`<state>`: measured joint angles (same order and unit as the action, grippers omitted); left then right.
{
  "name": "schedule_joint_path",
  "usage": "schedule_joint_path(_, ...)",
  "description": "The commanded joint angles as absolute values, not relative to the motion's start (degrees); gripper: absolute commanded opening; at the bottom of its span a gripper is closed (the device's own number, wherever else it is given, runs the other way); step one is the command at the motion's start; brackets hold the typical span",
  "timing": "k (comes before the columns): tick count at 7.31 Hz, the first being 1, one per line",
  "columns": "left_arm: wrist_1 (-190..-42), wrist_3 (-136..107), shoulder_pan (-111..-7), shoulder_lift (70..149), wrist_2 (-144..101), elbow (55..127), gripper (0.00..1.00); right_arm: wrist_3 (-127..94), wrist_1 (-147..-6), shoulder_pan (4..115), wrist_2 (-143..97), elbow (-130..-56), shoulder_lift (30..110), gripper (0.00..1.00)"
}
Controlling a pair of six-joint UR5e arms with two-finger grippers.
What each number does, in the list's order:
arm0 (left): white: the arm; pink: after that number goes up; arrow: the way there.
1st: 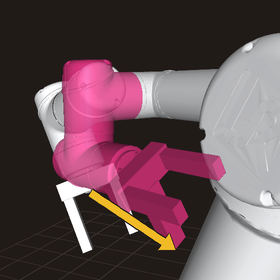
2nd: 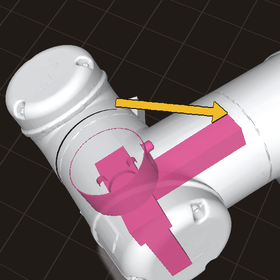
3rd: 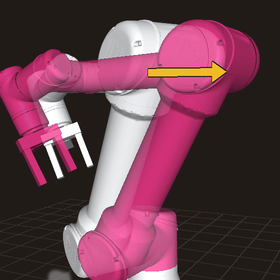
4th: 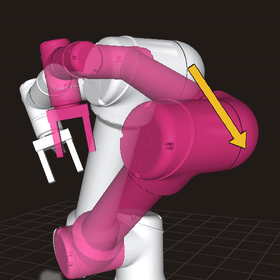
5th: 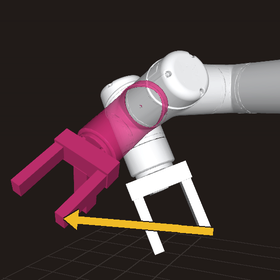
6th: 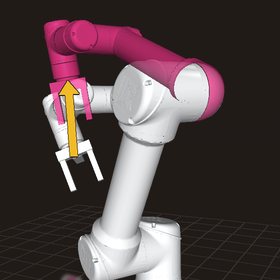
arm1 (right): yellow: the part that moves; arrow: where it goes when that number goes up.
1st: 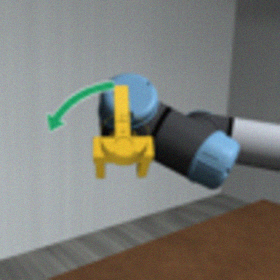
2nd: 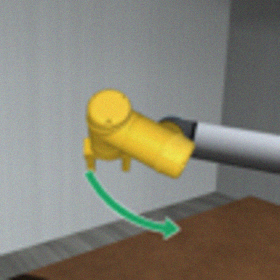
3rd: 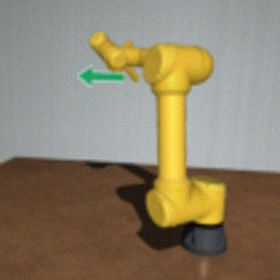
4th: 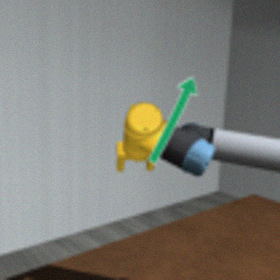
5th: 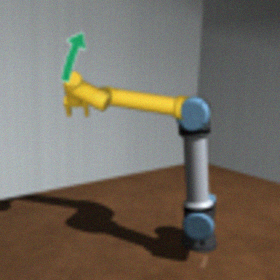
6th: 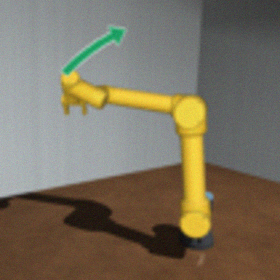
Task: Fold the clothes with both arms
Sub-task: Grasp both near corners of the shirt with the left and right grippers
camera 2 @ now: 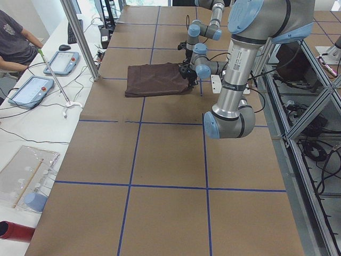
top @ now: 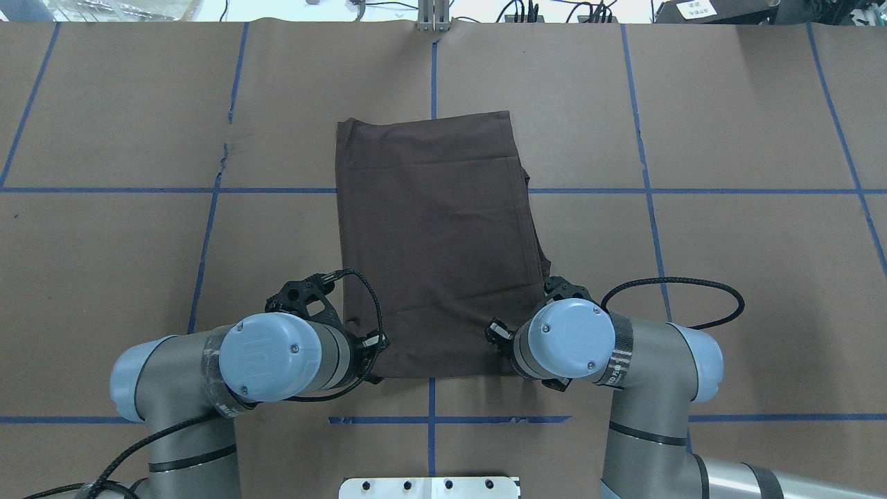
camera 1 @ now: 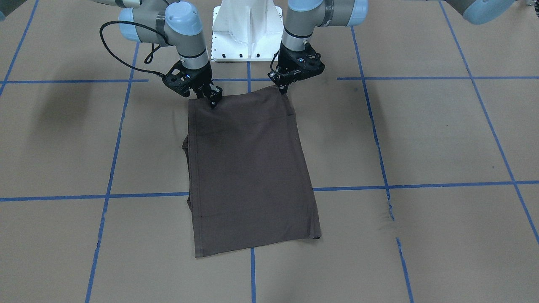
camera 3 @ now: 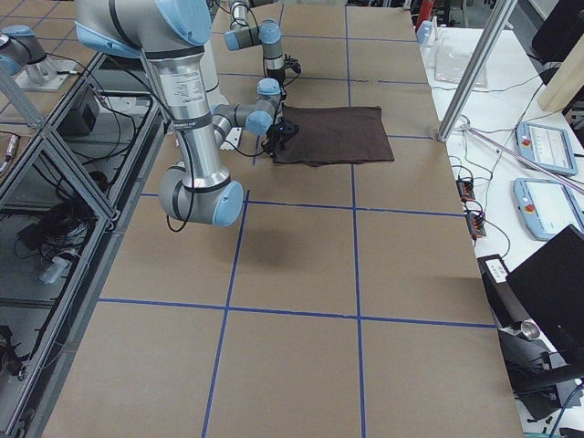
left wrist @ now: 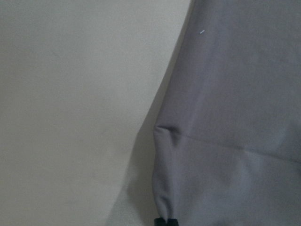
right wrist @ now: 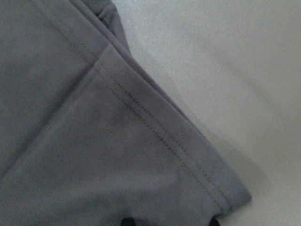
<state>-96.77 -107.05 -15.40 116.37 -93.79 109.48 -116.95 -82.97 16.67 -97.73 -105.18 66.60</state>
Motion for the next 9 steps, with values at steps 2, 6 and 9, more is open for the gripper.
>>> schedule_joint_path(2, -96.8, -107.1, -15.5, 116.4, -93.8, 109.3, 0.00, -116.9, -82.7, 17.4, -97.8, -105.2, 66.4, 0.00)
schedule_joint_path(6, -96.8, -107.1, -15.6, 116.4, -93.8, 109.6, 0.00, -117.3, -82.2, 17.8, -97.6, -105.3, 65.5, 0.00)
schedule_joint_path(9, -96.7, -107.0, -15.0, 115.5, -93.8, 111.1, 0.00, -117.0, -82.3, 18.3, -98.7, -107.8, 66.5, 0.00)
